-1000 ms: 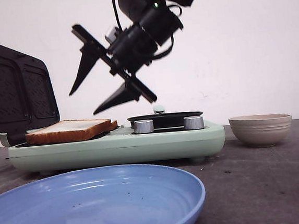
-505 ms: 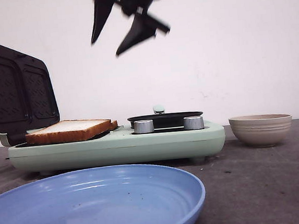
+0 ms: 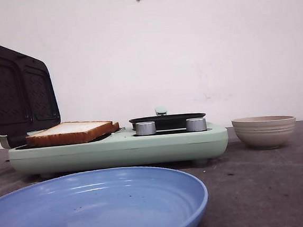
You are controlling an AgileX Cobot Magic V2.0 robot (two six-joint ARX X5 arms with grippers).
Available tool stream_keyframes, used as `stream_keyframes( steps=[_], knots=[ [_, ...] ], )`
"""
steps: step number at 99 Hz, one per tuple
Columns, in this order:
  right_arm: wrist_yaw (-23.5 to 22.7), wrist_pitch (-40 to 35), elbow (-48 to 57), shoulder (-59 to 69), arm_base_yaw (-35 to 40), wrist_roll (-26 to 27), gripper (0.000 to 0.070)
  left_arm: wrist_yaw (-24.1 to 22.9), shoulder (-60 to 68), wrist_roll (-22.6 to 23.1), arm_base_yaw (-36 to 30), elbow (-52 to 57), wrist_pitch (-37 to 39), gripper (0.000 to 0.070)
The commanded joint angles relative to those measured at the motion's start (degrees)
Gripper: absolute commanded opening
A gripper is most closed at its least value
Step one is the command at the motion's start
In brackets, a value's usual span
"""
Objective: Make breakfast with bread and shrimp
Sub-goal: 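Open the right gripper and raise it away from the sandwich maker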
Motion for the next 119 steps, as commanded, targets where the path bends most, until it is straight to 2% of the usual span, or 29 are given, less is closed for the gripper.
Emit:
stream_keyframes(
  steps=[1,43,74,107,119],
  knots=[
    [0.37,0.72,1.27,-0.20,0.37,-1.95,0.0318,-0.13,0.24,-0.48,-0.17,0.37,0.61,0.0006],
    [0.33,1.73,-2.84,-5.25,0.00,-4.57,0.0318,-0.13,0.24,-0.50,-0.17,0.37,0.59,0.0005],
    [0.72,14.99,-27.74,-19.96,0.00,-4.48,0.0318,-0.13,0.24,-0.52,-0.17,0.37,0.59,0.0005],
    [10.78,22.51,-50.47,-36.87,0.00,0.42,0.0318,-0.15,0.24,-0.52,-0.17,0.37,0.63,0.0005],
    [12.74,23.69,-55.95,-41.22,0.07,2.08,0.0318,-0.15,0.24,-0.50,-0.17,0.37,0.59,0.0005]
  ],
)
